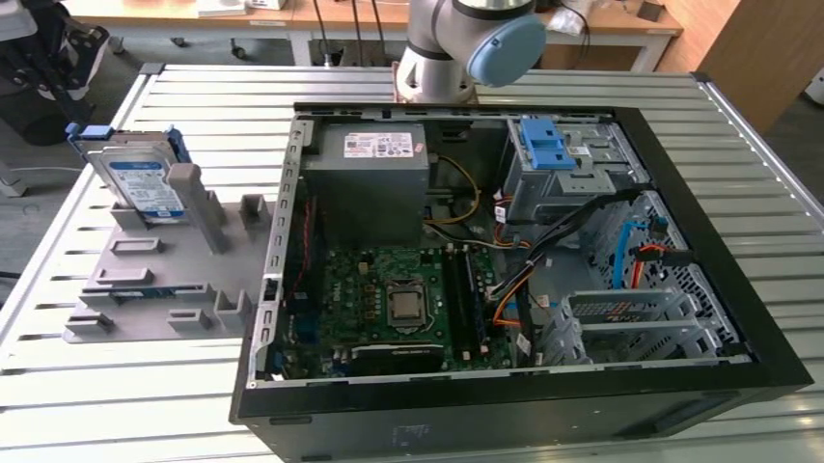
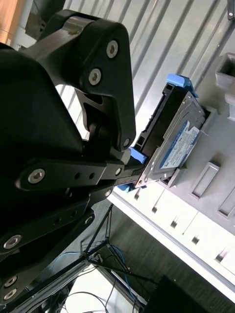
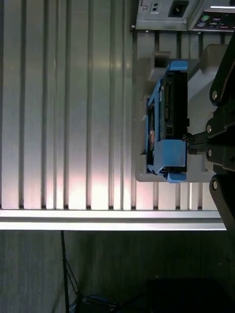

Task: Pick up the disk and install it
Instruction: 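Pick up the disk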

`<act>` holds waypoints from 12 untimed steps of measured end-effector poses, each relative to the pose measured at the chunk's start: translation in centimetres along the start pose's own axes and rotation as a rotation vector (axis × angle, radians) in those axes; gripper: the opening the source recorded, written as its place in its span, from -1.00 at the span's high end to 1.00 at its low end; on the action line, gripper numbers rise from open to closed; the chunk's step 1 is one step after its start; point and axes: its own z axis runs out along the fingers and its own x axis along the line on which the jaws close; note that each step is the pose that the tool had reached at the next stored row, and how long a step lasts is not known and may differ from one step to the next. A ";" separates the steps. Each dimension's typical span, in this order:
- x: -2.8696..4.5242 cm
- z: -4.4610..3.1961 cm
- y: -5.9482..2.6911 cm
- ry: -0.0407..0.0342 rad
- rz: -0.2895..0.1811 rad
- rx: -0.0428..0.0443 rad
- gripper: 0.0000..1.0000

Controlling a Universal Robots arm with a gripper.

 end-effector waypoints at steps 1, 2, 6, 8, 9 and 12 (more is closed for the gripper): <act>0.02 0.00 0.00 0.0000 -0.005 0.0000 0.79; 0.02 0.00 0.00 -0.0001 -0.009 0.0000 0.79; 0.05 0.00 0.00 -0.0001 -0.027 -0.0001 0.79; 0.07 0.00 0.00 -0.0001 -0.033 -0.0002 0.79; 0.08 0.00 0.00 -0.0001 -0.038 -0.0002 0.79; 0.08 0.00 0.00 -0.0002 -0.061 -0.0003 0.79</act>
